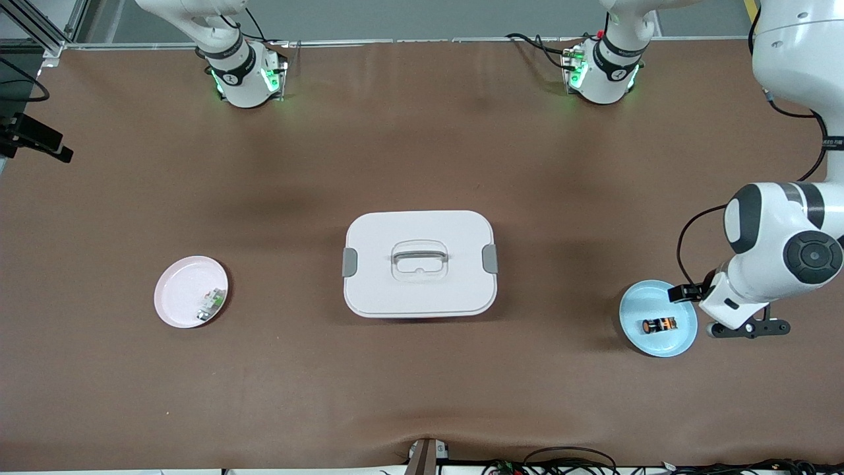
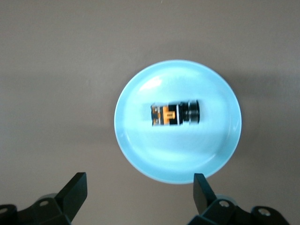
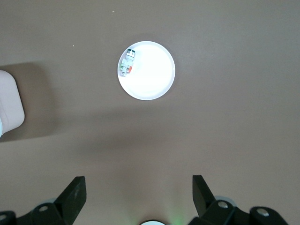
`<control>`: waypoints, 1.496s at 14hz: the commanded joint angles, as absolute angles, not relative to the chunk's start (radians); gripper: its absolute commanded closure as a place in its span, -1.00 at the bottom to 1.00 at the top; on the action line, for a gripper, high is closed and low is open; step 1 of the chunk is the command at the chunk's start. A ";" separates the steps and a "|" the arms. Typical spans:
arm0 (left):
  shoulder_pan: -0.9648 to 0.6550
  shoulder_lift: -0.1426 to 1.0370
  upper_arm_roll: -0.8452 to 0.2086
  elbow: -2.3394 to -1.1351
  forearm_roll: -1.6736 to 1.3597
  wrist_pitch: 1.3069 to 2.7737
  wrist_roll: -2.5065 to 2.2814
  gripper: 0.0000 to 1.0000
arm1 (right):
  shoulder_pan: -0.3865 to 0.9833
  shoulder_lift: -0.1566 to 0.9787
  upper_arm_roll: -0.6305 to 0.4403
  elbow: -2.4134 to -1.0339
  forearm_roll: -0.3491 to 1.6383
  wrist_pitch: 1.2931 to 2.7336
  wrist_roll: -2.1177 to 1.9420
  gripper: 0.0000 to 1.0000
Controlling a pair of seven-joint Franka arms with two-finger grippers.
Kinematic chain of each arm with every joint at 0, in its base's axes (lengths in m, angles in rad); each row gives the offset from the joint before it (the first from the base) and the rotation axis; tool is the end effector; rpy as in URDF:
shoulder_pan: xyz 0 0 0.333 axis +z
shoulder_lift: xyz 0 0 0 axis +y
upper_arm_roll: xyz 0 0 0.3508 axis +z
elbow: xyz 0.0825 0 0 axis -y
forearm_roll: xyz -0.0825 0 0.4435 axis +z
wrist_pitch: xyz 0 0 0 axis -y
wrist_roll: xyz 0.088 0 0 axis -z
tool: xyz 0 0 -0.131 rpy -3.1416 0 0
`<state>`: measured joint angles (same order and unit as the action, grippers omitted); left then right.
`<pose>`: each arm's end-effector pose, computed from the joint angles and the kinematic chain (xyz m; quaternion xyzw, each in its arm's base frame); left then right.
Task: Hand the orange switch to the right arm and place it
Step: 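Reach the left gripper down to the black-orange switch on the blue plate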
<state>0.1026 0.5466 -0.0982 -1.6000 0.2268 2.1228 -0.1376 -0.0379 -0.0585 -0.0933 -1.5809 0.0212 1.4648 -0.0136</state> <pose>0.7552 0.0264 0.2868 -0.9973 -0.0172 0.0050 0.0708 0.5764 -0.0748 0.6559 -0.9978 0.0578 0.0279 0.0153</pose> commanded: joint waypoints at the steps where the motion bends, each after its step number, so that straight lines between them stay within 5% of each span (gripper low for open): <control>1: 0.117 0.592 -0.101 -1.574 0.172 2.170 -0.129 -1.00 | -0.049 -0.049 -0.087 -1.557 0.009 1.447 -0.015 -1.00; 21: 0.118 0.770 -0.103 -1.585 0.103 2.519 -0.126 -1.00 | -0.046 -0.048 -0.087 -1.557 0.012 1.447 -0.015 -1.00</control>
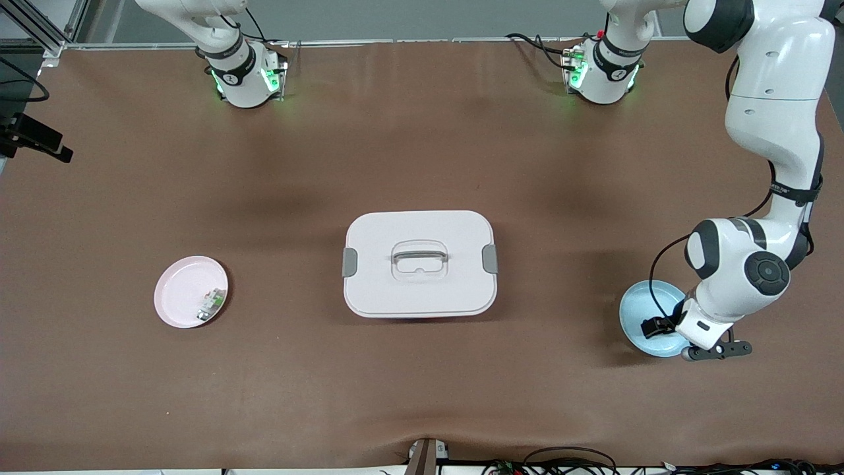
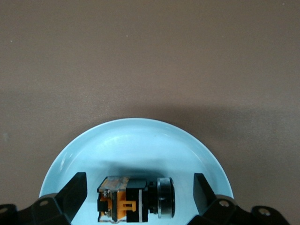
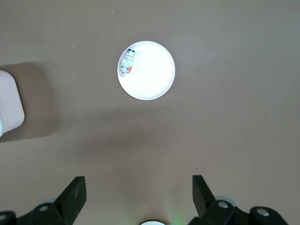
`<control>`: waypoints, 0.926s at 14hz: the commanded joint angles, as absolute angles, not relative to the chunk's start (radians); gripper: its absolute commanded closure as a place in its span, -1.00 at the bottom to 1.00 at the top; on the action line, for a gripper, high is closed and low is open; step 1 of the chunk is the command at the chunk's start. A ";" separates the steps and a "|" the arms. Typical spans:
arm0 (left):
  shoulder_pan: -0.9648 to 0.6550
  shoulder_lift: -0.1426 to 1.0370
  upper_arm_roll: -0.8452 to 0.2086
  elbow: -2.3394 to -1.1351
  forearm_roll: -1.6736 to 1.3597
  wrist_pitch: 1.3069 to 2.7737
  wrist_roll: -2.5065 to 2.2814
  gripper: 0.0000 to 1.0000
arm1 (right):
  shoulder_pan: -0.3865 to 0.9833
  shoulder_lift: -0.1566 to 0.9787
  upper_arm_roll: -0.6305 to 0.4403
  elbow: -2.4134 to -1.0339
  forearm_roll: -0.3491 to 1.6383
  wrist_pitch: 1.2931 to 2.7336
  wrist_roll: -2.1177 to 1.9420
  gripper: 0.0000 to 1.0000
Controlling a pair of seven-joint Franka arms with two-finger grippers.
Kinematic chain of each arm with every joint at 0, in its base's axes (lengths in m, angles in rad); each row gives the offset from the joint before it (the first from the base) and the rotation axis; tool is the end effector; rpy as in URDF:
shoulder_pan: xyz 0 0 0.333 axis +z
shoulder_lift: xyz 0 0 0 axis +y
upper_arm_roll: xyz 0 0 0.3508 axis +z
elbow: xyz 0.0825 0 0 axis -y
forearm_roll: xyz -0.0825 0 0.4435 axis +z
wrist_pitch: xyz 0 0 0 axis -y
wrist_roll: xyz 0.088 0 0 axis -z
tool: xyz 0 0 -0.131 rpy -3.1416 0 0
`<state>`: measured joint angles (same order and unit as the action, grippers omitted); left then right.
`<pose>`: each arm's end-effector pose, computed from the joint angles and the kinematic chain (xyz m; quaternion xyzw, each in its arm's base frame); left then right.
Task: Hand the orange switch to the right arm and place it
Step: 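Reach the left gripper down to the black-orange switch on the blue plate, then close the left gripper on the black-orange switch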
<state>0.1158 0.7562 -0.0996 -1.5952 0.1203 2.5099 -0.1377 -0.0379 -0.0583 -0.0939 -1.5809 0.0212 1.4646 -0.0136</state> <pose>0.7816 0.0231 0.1649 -0.9955 -0.0474 -0.0819 0.0014 0.5764 -0.0751 0.6558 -0.9978 0.0581 0.0281 0.0154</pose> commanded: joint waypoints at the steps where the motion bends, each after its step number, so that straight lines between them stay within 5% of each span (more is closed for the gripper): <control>1: 0.124 0.766 -0.103 -1.598 0.104 2.519 -0.124 -1.00 | -0.046 -0.048 -0.087 -1.557 0.012 1.447 -0.015 -1.00; 8: 0.124 0.765 -0.103 -1.623 0.103 2.519 -0.094 -0.98 | -0.048 -0.048 -0.087 -1.557 0.012 1.448 -0.015 -1.00; 13: 0.132 0.765 -0.103 -1.629 0.103 2.517 -0.087 -0.22 | -0.046 -0.048 -0.087 -1.557 0.012 1.448 -0.015 -1.00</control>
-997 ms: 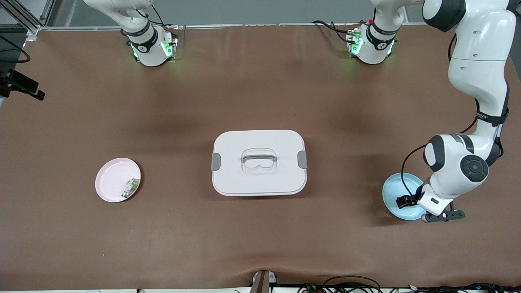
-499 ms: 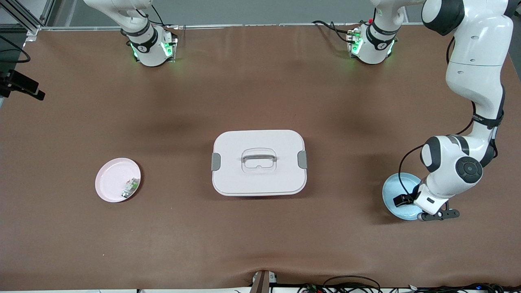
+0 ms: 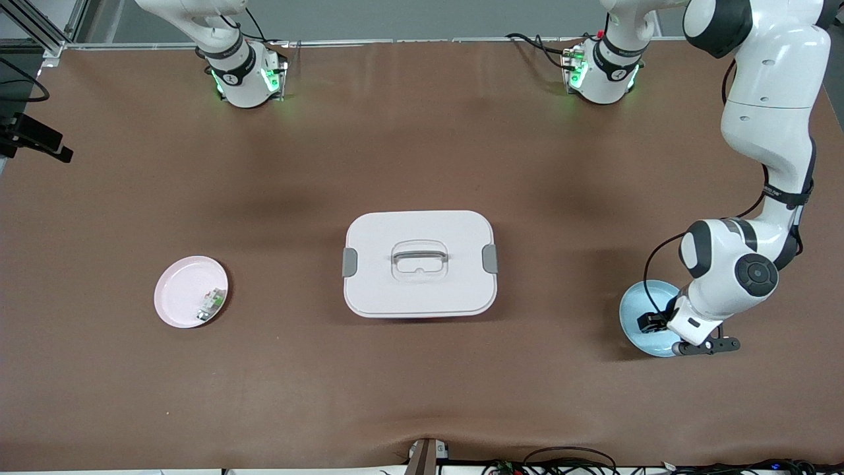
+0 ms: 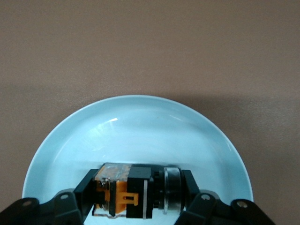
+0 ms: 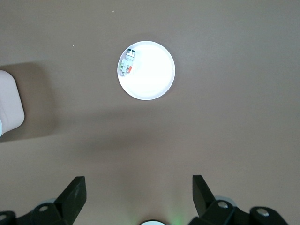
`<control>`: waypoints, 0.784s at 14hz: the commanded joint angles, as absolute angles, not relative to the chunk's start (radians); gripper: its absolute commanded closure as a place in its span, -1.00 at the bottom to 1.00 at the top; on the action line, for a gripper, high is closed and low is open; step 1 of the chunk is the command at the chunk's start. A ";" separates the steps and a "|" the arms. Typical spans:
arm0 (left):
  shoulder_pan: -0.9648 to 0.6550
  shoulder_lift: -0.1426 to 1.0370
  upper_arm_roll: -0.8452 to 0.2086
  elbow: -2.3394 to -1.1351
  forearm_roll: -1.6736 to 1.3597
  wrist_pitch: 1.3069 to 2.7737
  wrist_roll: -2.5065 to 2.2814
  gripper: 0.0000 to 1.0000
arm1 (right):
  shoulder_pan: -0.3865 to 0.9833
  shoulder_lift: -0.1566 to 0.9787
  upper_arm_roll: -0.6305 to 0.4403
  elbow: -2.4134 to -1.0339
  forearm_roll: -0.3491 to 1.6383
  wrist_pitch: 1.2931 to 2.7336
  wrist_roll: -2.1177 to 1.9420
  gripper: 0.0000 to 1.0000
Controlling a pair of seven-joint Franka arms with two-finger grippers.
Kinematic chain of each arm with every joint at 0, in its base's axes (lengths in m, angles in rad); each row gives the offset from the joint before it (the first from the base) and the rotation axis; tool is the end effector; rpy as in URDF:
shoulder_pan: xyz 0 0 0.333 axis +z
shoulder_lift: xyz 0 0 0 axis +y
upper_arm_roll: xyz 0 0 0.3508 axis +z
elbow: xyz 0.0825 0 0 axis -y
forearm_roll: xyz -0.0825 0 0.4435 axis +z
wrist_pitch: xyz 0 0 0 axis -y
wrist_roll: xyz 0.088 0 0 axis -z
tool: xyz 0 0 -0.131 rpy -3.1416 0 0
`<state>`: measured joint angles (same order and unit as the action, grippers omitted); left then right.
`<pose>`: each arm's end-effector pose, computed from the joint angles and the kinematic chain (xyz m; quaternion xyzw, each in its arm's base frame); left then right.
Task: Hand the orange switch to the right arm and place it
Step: 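Close the left gripper on the black-orange switch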
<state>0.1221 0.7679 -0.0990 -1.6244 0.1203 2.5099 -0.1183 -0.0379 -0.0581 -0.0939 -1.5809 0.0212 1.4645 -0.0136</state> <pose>0.7684 0.0267 0.1421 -0.9973 -0.0401 -0.0615 0.0020 0.5764 -0.0751 0.6557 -0.9978 0.0581 0.0282 0.0154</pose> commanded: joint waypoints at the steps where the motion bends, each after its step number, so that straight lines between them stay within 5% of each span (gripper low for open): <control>1: 0.136 0.762 -0.104 -1.629 0.104 2.514 -0.084 0.04 | -0.046 -0.048 -0.087 -1.557 0.012 1.448 -0.015 -1.00; 4: 0.133 0.756 -0.106 -1.623 0.103 2.508 -0.089 0.97 | -0.048 -0.048 -0.087 -1.557 0.012 1.448 -0.015 -1.00; 11: 0.135 0.664 -0.132 -1.623 0.101 2.404 -0.086 1.00 | -0.046 -0.044 -0.087 -1.557 0.012 1.448 -0.015 -1.00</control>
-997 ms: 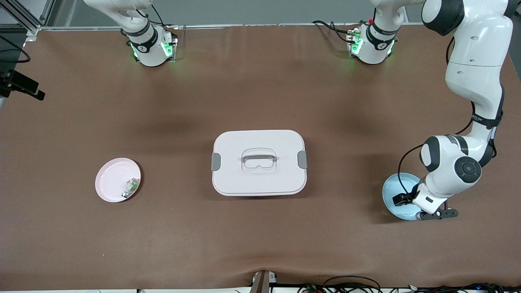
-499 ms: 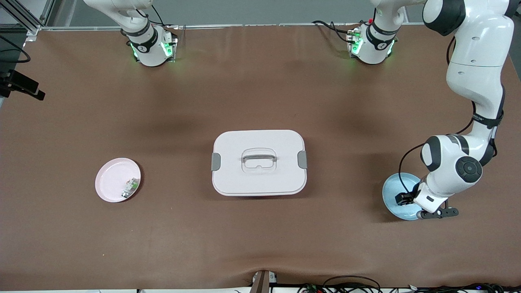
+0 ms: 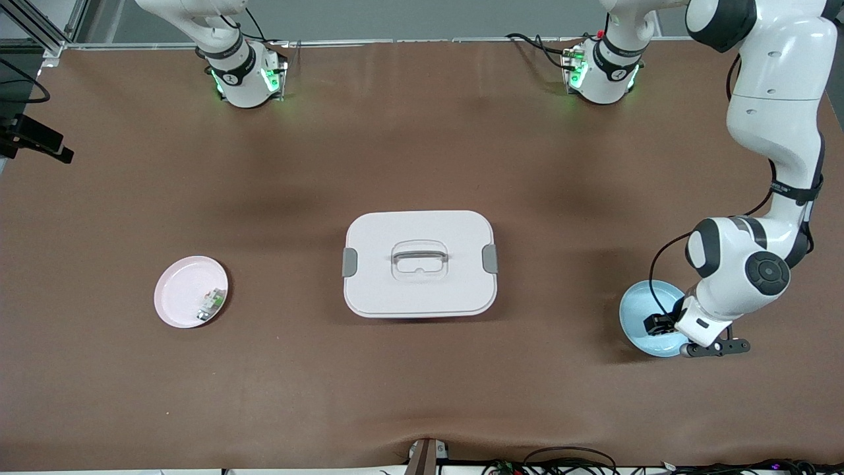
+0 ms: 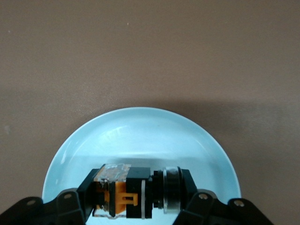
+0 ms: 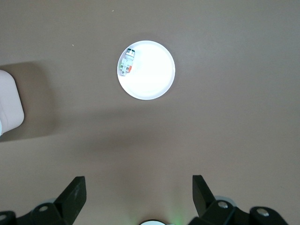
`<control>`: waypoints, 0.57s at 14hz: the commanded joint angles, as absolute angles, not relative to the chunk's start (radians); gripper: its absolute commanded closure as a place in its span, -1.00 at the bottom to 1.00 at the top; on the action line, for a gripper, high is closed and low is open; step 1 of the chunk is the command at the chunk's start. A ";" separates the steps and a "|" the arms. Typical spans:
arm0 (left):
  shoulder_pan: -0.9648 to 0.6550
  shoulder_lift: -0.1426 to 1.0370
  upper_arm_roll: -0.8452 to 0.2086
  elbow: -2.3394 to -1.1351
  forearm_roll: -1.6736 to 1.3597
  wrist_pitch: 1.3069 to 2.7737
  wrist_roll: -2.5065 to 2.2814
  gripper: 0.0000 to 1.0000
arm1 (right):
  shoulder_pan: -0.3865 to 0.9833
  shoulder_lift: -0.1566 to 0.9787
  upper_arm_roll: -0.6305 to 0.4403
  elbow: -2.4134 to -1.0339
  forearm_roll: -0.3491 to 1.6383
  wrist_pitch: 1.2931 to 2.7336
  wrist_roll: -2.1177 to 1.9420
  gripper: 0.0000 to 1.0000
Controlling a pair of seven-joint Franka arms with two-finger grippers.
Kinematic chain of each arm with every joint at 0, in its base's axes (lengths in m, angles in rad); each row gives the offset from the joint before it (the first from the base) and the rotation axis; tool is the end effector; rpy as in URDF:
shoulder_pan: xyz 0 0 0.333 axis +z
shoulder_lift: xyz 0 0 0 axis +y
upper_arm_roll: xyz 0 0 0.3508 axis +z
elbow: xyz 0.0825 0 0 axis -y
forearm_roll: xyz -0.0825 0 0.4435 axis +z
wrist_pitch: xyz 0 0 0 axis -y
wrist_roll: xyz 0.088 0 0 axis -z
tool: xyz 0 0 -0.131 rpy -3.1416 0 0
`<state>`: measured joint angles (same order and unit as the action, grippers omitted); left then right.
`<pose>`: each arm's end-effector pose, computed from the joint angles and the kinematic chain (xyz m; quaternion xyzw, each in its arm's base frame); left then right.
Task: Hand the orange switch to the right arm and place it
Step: 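Close the left gripper on the black-orange switch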
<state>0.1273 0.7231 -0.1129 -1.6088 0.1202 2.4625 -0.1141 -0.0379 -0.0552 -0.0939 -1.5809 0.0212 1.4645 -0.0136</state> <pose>0.7766 0.0232 0.1797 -0.9970 -0.0365 -0.0684 0.0011 0.5774 -0.0751 0.6540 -0.9978 0.0581 0.0297 0.0153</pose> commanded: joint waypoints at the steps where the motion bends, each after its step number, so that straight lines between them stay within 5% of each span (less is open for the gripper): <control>1: 0.133 0.643 -0.135 -1.621 0.101 2.370 -0.087 1.00 | -0.046 -0.044 -0.087 -1.557 0.012 1.448 -0.015 -1.00; 8: 0.133 0.508 -0.201 -1.618 0.069 2.182 -0.103 1.00 | -0.038 -0.040 -0.087 -1.548 0.018 1.451 -0.011 -1.00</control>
